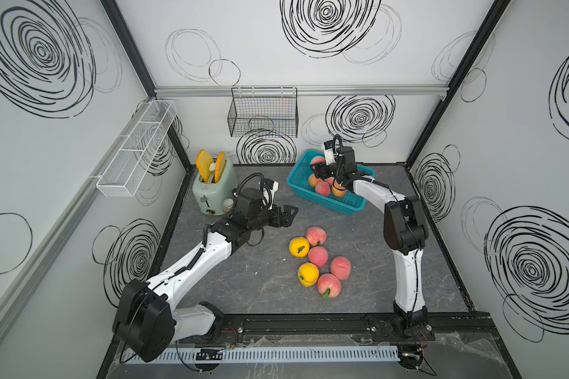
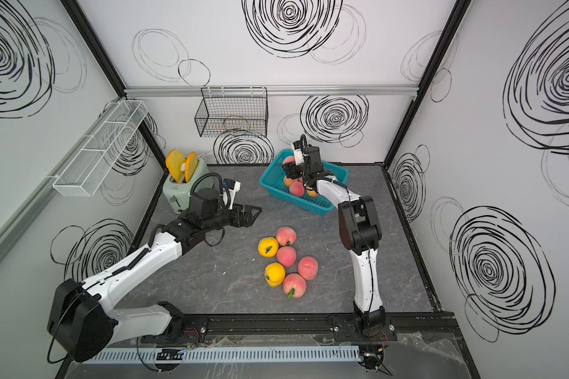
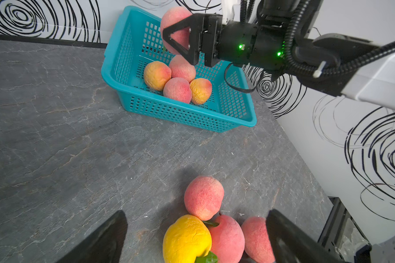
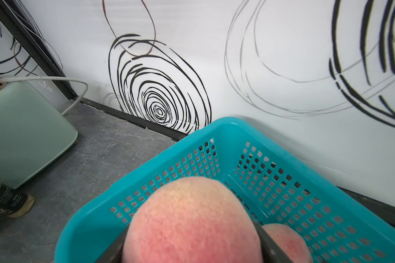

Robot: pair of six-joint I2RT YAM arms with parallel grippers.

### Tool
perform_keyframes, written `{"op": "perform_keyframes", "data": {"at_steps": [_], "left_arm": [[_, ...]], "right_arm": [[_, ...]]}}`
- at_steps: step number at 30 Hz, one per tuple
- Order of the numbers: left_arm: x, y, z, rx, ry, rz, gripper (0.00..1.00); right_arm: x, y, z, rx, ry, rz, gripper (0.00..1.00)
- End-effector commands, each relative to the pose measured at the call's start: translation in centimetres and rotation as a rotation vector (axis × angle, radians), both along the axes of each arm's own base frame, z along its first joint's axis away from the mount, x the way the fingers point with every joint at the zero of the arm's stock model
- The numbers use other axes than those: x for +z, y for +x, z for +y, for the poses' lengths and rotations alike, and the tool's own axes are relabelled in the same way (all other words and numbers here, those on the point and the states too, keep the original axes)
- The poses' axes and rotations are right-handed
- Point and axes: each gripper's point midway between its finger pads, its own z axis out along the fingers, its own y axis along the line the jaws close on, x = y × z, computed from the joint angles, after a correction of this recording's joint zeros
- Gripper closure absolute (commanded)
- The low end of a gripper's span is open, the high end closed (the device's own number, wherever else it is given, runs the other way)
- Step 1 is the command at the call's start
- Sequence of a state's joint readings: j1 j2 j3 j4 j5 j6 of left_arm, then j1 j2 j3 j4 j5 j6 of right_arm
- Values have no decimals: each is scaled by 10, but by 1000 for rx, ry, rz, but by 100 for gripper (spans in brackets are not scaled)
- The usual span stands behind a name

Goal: Put the peaches into the basket
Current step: Place the peach in the basket.

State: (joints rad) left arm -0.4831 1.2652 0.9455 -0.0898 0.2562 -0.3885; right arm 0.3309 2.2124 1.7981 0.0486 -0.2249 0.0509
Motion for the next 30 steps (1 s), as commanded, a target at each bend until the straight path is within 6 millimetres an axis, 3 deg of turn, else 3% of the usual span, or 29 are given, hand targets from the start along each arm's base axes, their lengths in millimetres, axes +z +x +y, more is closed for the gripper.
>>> {"op": "perform_keyframes", "data": {"at_steps": [1, 14, 30], "left_arm": [[22, 8, -4, 6, -1, -84, 2], [23, 8, -10, 1, -3, -123, 2], [11, 44, -36, 15, 61, -184, 2]], "right_arm": [[7, 8, 2, 15, 28, -1, 36], [-15, 39, 8, -3, 30, 4, 36], [-37, 62, 4, -21, 58, 29, 37]]}}
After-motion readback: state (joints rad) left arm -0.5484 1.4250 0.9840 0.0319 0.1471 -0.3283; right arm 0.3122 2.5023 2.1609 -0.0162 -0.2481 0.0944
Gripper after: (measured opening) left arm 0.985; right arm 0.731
